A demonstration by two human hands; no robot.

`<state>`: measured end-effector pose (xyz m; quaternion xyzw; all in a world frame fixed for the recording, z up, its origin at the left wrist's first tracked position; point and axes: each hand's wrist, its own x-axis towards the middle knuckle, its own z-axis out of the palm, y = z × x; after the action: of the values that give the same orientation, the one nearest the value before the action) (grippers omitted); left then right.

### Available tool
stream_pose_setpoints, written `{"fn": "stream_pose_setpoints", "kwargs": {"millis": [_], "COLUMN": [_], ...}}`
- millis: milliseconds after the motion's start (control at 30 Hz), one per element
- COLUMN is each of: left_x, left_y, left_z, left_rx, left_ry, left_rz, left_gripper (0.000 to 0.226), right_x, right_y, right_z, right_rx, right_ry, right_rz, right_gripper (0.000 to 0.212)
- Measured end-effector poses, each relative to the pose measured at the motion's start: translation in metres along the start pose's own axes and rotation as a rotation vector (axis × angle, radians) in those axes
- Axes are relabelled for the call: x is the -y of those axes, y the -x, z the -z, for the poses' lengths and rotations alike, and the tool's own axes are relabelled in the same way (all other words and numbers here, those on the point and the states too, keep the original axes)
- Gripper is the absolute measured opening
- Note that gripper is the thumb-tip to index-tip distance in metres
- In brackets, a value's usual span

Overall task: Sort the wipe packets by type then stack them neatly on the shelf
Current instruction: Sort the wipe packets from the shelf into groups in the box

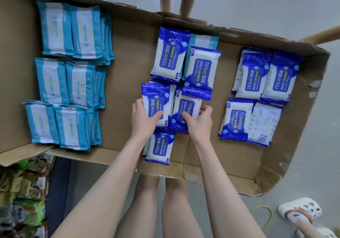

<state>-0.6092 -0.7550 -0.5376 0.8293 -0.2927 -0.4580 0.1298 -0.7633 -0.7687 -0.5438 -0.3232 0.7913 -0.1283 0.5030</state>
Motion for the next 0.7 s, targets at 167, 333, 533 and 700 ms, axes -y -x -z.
{"fn": "stream_pose_setpoints", "kwargs": {"millis": [167, 333, 533, 700], "left_x": [-0.012, -0.01, 0.003, 0.004], "left_y": [-0.004, 0.014, 0.063, 0.101], "left_z": [-0.003, 0.001, 0.005, -0.023], "left_rx": [0.022, 0.121, 0.129, 0.242], "left_ry": [-0.014, 0.08, 0.218, 0.257], "left_rz": [0.012, 0.031, 0.037, 0.02], "left_gripper": [0.05, 0.03, 0.022, 0.028], "right_x": [-0.002, 0.003, -0.015, -0.048], "right_y": [-0.003, 0.01, 0.04, 0.057], "right_z": [-0.001, 0.011, 0.034, 0.075], "right_rx": [0.05, 0.168, 0.25, 0.221], "right_ry": [-0.013, -0.147, -0.202, -0.284], "right_rz": [0.011, -0.052, -0.088, -0.158], "right_gripper": [0.036, 0.027, 0.021, 0.023]}}
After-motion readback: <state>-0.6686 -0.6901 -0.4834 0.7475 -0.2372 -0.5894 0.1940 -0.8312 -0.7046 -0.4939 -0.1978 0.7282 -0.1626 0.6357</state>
